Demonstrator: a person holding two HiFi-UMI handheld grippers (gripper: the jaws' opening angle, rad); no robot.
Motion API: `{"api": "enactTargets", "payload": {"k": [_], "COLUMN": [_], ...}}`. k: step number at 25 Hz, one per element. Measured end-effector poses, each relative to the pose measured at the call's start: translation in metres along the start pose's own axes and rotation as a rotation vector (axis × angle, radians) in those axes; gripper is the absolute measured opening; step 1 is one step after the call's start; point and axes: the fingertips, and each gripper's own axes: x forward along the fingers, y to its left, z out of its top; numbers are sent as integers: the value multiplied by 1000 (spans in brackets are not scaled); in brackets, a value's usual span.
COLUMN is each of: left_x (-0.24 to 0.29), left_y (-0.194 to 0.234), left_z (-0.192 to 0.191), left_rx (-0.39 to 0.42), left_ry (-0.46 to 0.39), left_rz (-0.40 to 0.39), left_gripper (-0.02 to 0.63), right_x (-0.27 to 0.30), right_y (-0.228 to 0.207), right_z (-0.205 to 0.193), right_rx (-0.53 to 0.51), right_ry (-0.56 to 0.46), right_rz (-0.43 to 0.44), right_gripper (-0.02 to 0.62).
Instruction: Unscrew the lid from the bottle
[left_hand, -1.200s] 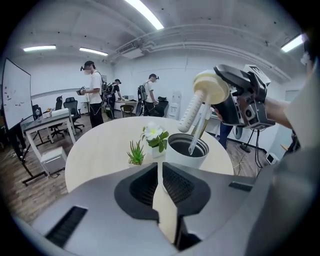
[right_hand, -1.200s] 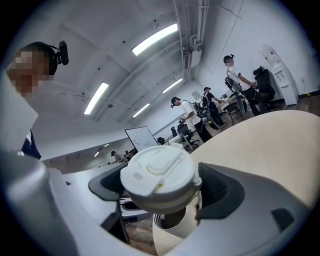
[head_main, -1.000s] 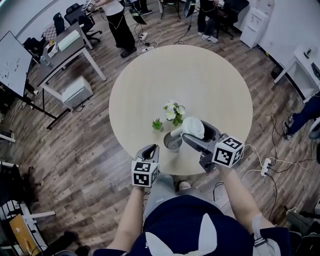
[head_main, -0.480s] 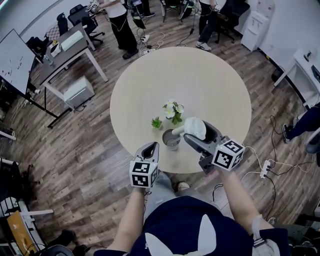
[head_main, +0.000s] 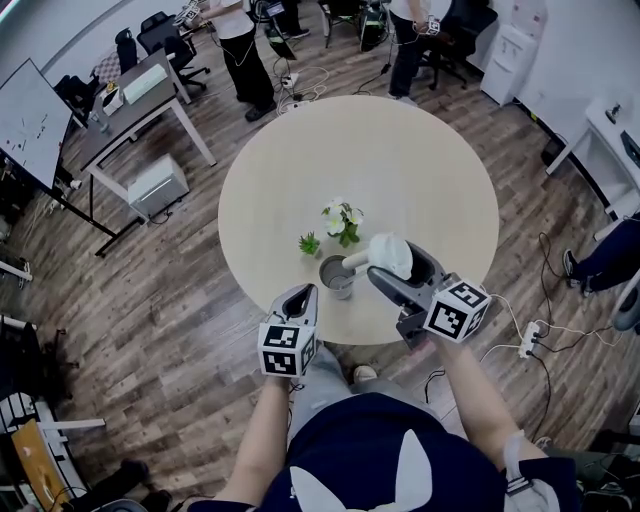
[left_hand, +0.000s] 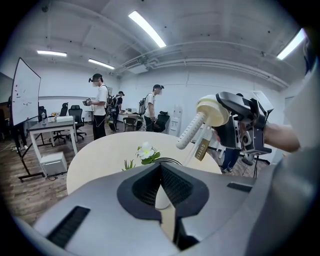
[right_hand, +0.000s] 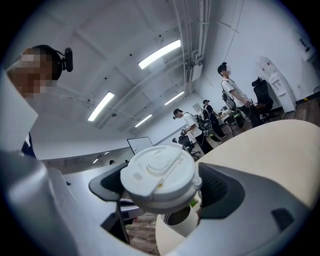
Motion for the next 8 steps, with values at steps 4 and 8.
{"api": "enactTargets", "payload": {"k": [4,8], "left_x": [-4,-8], "left_y": [-5,-7], "left_z": [2,-3], "left_rx": [4,4], "left_ry": [-4,4], "left_rz": [-1,-2], "left_gripper": [21,21], "right_x": [-3,-5], "right_y": [2,5], "right_z": [3,4], "right_rx": [-8,-15], "right_ry": [-1,-5], "right_rz": [1,6], "right_gripper": [442,442]}}
